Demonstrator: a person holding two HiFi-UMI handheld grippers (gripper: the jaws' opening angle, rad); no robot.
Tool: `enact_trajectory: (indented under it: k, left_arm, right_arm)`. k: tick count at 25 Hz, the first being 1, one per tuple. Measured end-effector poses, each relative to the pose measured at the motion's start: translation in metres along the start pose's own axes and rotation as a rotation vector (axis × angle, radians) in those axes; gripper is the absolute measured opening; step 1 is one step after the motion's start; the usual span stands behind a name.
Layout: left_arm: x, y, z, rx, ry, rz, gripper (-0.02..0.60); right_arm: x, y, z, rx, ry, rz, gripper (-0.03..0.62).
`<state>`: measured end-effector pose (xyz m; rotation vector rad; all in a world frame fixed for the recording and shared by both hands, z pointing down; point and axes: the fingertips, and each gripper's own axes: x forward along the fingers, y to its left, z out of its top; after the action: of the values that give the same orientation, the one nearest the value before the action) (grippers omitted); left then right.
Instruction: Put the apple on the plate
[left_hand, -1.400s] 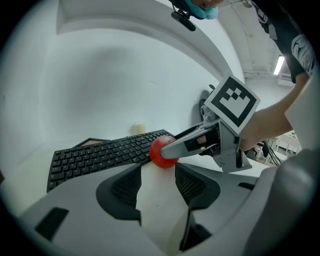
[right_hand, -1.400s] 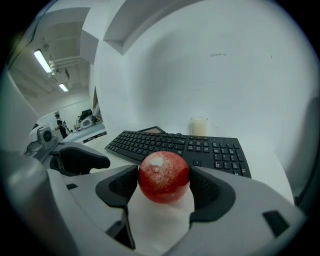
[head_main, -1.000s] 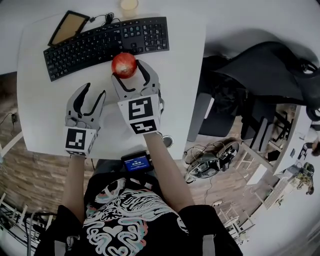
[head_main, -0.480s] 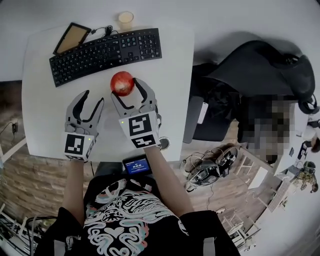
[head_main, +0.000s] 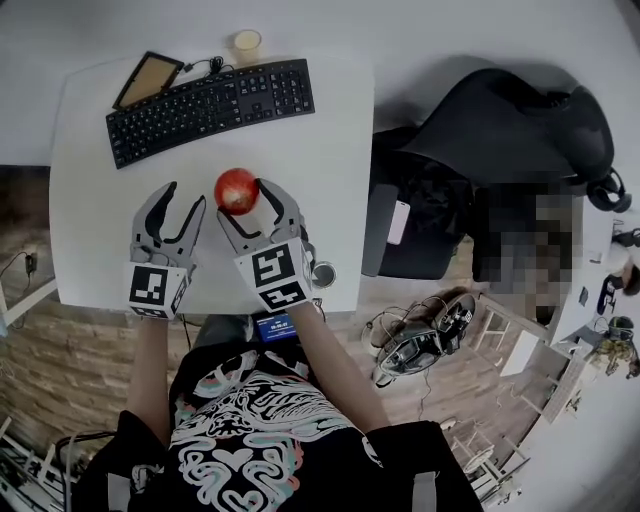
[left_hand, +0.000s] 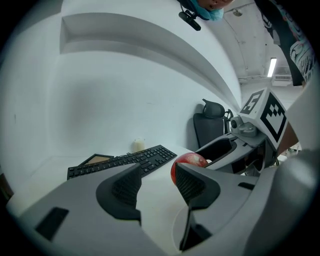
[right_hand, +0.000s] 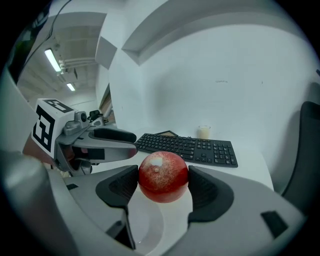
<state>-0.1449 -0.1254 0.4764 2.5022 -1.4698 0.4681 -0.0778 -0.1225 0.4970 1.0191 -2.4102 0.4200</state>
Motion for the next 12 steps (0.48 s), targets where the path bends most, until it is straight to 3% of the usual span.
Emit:
enact_trajectory:
  k: [12]
  left_arm:
    - [-0.036, -0.023, -0.014, 0.006, 0.029, -0.032, 0.203]
  right_arm:
    - [-0.03, 0.049, -0.041, 0.004, 0.048, 0.079, 0.311]
